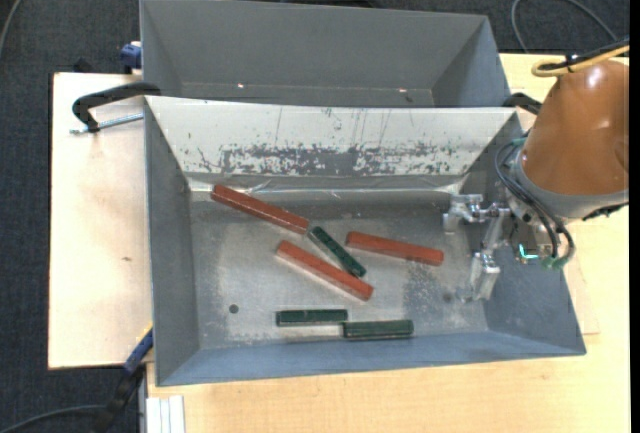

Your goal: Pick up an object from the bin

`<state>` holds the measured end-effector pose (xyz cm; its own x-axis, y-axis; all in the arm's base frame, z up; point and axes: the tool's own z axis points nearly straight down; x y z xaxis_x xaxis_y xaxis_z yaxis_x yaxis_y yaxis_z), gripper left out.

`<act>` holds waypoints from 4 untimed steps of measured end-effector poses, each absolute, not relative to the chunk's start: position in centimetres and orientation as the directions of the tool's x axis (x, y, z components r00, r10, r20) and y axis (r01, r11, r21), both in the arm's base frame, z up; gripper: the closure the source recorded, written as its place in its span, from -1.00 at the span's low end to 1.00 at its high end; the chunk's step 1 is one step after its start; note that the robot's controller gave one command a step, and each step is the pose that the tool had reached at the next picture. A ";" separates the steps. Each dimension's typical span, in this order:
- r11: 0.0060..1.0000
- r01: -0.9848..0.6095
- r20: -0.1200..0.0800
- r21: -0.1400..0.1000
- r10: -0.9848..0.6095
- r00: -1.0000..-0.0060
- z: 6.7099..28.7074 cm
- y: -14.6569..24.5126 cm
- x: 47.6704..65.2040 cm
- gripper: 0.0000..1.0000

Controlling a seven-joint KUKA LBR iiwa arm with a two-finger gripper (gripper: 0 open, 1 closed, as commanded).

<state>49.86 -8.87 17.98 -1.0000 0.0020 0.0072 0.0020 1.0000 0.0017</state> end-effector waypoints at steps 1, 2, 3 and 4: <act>1.000 0.000 -0.001 0.000 0.000 -1.000 18.4 -8.8 50.0 -1.00; 0.997 -0.072 -0.010 -0.001 -0.072 -0.997 10.8 -4.6 55.4 -1.00; 0.998 -0.066 0.002 0.002 -0.066 -0.998 9.7 -3.2 56.2 -1.00; 1.000 -0.031 -0.010 0.001 -0.031 -0.999 11.4 -2.6 57.1 -1.00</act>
Offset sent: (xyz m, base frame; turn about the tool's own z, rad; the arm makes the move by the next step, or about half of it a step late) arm 0.0742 0.0604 -0.1098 -0.1055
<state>57.08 -2.60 11.40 -0.9995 -0.0306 -0.0103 -0.0306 0.9995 0.0007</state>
